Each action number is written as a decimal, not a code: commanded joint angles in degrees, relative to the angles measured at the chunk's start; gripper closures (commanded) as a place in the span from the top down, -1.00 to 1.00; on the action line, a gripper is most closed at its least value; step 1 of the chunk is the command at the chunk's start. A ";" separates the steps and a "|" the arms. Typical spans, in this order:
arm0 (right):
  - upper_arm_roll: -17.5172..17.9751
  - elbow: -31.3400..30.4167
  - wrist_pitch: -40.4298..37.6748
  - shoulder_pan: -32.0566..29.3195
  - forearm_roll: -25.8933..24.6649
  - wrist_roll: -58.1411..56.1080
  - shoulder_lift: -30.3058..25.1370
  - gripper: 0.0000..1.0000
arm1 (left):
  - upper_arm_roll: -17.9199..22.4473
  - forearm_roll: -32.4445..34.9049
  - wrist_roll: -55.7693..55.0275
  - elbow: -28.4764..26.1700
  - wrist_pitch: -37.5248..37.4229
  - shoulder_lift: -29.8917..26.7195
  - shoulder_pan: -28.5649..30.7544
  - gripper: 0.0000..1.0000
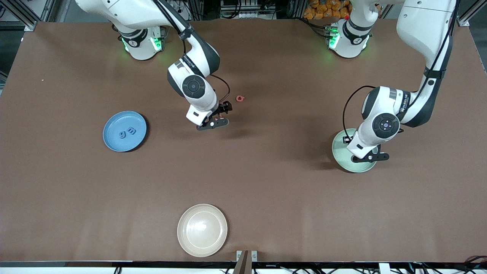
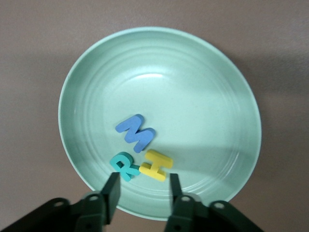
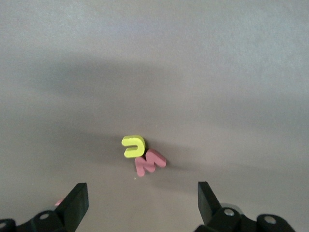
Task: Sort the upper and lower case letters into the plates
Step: 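Place the H on the green plate while the right gripper reaches letters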
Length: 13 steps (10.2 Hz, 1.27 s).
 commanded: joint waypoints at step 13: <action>-0.30 -3.75 9.50 2.51 -6.61 -1.49 5.21 0.98 | -25.65 -5.47 -4.88 2.60 3.61 -6.44 -2.63 1.00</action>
